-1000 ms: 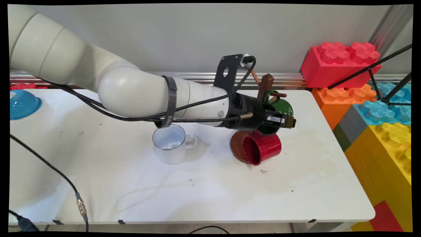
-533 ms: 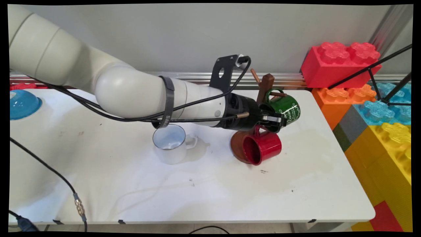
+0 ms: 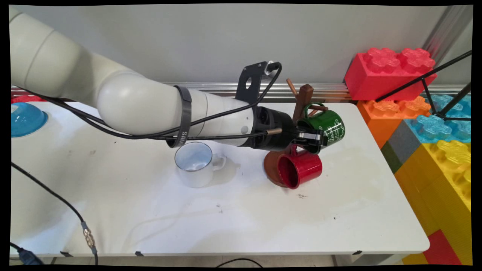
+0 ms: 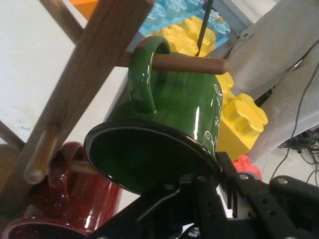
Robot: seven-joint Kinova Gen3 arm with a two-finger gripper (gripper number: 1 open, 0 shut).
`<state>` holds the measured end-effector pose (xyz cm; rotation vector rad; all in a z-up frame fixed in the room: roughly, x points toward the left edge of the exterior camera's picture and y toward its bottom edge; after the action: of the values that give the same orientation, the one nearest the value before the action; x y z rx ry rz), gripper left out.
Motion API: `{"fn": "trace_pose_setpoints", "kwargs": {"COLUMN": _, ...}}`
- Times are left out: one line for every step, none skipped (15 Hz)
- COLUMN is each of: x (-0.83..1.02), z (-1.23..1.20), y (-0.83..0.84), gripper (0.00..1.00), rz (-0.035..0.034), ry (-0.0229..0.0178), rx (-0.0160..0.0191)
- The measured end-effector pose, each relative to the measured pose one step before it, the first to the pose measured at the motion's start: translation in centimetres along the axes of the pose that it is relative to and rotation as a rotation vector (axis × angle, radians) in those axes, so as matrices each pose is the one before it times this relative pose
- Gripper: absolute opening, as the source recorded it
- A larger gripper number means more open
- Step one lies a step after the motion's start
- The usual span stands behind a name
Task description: Place the picked object on the table
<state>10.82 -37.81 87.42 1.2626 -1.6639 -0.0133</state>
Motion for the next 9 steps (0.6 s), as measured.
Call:
{"fn": "trace_pose_setpoints", "kwargs": {"x": 0.074, "z": -0.114, "y": 0.247, "gripper": 0.00, "rz": -0.00209, "ry": 0.00256, "rx": -0.00994}}
{"fn": "trace_pose_setpoints", "kwargs": {"x": 0.065, "z": -0.100, "y": 0.242, "gripper": 0.00, "rz": -0.00366, "ry": 0.00297, "rx": -0.00929}}
{"fn": "trace_pose_setpoints", "kwargs": {"x": 0.017, "z": -0.042, "y": 0.101, "gripper": 0.00, "rz": -0.00122, "ry": 0.00094, "rx": -0.00370}}
{"fn": "trace_pose_setpoints", "kwargs": {"x": 0.000, "z": -0.108, "y": 0.249, "gripper": 0.00, "rz": -0.00253, "ry": 0.00097, "rx": -0.00925}}
{"fn": "trace_pose_setpoints", "kwargs": {"x": -0.021, "z": -0.120, "y": 0.269, "gripper": 0.00, "rz": -0.00265, "ry": 0.00053, "rx": -0.00904}}
{"fn": "trace_pose_setpoints", "kwargs": {"x": -0.016, "z": -0.068, "y": 0.177, "gripper": 0.00, "rz": -0.00173, "ry": -0.00010, "rx": -0.00558}}
{"fn": "trace_pose_setpoints", "kwargs": {"x": -0.050, "z": -0.120, "y": 0.377, "gripper": 0.00, "rz": -0.00291, "ry": -0.00149, "rx": -0.01094}}
{"fn": "trace_pose_setpoints", "kwargs": {"x": -0.106, "z": -0.200, "y": 0.594, "gripper": 0.00, "rz": -0.00364, "ry": -0.00345, "rx": -0.01656}}
{"fn": "trace_pose_setpoints", "kwargs": {"x": -0.039, "z": -0.075, "y": 0.215, "gripper": 0.00, "rz": -0.00113, "ry": -0.00154, "rx": -0.00571}}
